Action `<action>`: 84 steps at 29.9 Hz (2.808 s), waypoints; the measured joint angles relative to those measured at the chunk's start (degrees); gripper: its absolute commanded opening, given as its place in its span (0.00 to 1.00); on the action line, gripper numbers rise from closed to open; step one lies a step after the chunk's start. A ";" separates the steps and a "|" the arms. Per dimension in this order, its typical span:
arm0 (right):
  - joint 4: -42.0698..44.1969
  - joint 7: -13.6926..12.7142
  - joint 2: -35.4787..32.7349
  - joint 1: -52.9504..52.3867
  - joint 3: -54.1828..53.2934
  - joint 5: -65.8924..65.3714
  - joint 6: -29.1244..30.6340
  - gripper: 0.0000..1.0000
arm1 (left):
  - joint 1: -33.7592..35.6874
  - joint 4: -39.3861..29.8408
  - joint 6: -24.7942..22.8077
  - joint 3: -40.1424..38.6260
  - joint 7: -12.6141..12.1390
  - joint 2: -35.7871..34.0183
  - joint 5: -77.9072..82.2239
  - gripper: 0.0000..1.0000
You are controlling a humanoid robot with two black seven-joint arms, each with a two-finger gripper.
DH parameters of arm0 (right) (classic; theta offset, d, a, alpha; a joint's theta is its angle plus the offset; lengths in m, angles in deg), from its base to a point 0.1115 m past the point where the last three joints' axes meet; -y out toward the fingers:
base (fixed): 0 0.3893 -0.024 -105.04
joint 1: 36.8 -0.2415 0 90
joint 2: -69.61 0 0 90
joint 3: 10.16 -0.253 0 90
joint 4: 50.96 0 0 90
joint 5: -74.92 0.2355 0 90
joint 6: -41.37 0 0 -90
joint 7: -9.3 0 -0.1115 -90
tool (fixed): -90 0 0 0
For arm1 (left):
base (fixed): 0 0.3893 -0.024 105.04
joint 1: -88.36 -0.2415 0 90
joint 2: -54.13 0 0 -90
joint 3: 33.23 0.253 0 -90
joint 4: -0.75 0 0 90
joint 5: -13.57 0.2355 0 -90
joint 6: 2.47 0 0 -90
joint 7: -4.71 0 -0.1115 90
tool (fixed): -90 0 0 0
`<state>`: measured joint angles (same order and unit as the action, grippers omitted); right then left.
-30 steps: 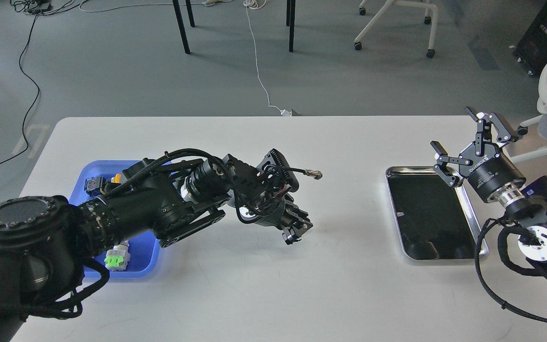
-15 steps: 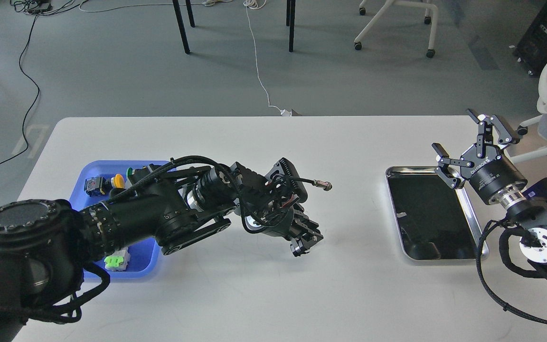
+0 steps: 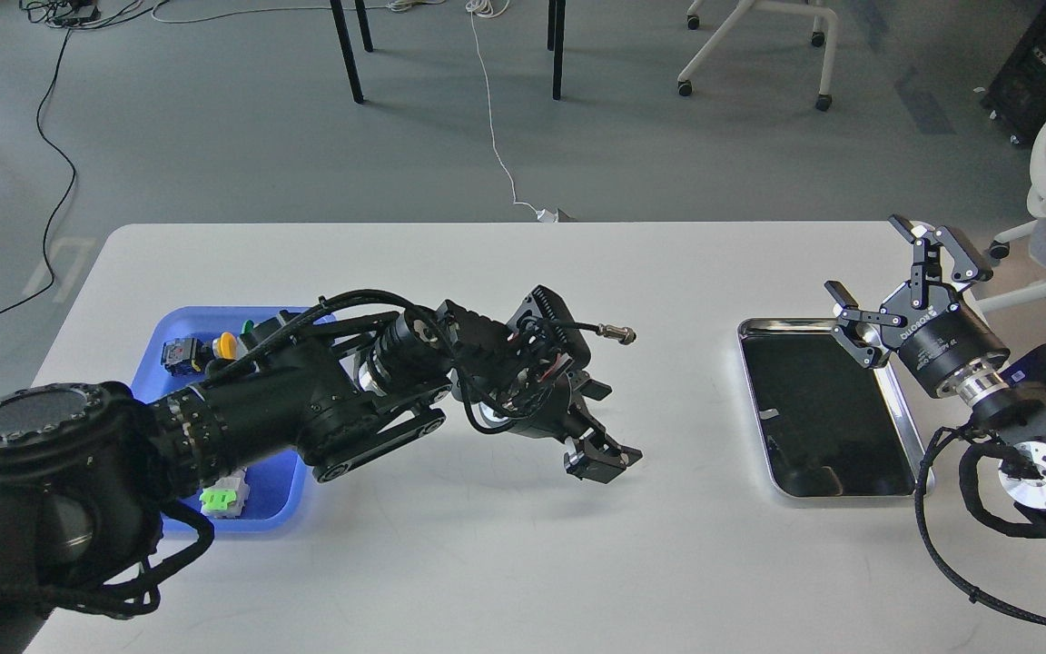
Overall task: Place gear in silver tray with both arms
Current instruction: 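Release the gear on the table and retract the left arm, then reach the right gripper to the gear on the table and grasp it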
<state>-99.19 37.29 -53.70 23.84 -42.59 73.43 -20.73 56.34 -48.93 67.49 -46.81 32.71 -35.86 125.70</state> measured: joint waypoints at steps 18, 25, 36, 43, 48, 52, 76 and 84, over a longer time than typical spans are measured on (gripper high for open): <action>-6.68 0.00 -1.04 -12.50 4.72 -37.81 0.12 0.99 | -30.22 -11.71 -0.01 -34.30 -0.01 -16.43 -64.73 0.98; -10.24 0.00 -0.72 -32.25 28.38 -54.21 0.13 0.99 | -33.66 -13.15 -0.30 -41.83 -0.01 -16.40 -70.12 0.98; -11.63 0.01 10.38 -46.31 49.58 -82.48 -3.92 0.98 | -34.53 -12.83 -0.12 -43.19 -2.26 -16.79 -78.08 0.98; -11.36 0.01 16.05 -47.69 55.70 -88.70 -6.63 0.95 | -35.15 -13.01 -0.27 -43.21 -2.42 -16.81 -78.03 0.98; -10.70 0.01 19.80 -48.35 59.11 -89.02 -7.75 0.91 | -35.39 -13.23 -0.27 -43.20 -2.42 -16.73 -77.87 0.98; -9.28 0.01 21.99 -48.41 62.80 -89.03 -11.65 0.79 | -35.47 -13.25 -0.27 -43.12 -2.42 -16.64 -77.86 0.98; -6.59 -0.02 25.40 -48.42 66.54 -89.03 -15.16 0.34 | -36.19 -13.42 -0.36 -43.21 -2.43 -16.18 -77.77 0.98; -6.53 0.00 25.41 -48.42 67.00 -89.11 -15.14 0.24 | -36.19 -13.43 -0.35 -43.29 -2.42 -16.18 -77.77 0.98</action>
<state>-105.72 37.29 -28.29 -24.58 24.41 -15.69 -35.87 20.15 -62.36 67.14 -90.10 30.29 -52.04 47.93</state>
